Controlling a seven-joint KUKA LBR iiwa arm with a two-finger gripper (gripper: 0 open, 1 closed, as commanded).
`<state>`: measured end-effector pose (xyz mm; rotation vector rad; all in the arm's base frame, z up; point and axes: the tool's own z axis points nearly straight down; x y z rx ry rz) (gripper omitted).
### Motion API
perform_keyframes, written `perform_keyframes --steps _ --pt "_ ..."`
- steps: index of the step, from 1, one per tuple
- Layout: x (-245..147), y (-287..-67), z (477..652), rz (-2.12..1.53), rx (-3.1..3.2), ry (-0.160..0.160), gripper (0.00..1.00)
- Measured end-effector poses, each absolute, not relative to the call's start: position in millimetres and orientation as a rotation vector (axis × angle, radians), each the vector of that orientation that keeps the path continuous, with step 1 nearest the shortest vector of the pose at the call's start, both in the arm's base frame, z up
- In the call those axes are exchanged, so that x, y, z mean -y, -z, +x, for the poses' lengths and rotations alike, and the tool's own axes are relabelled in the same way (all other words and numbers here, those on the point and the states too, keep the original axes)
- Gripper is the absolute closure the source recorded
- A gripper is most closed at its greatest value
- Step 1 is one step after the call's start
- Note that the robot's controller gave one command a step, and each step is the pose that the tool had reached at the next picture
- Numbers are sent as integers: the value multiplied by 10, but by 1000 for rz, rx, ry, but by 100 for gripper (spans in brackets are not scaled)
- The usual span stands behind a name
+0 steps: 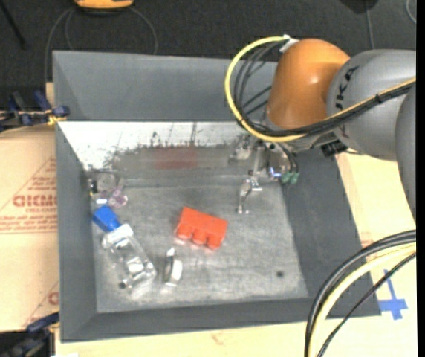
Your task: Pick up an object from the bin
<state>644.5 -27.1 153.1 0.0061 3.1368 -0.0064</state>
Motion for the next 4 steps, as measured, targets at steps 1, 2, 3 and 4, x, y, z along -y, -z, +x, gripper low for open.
perform_keyframes --steps 1,2,3,4 --pt "-239 -810 5917 -134 -3130 3 0" --pt "-442 -761 5892 -263 -3114 12 0" --pt "-460 -784 5909 -263 -3107 7 100" --pt "-131 -2468 5876 -272 -3117 5 100"
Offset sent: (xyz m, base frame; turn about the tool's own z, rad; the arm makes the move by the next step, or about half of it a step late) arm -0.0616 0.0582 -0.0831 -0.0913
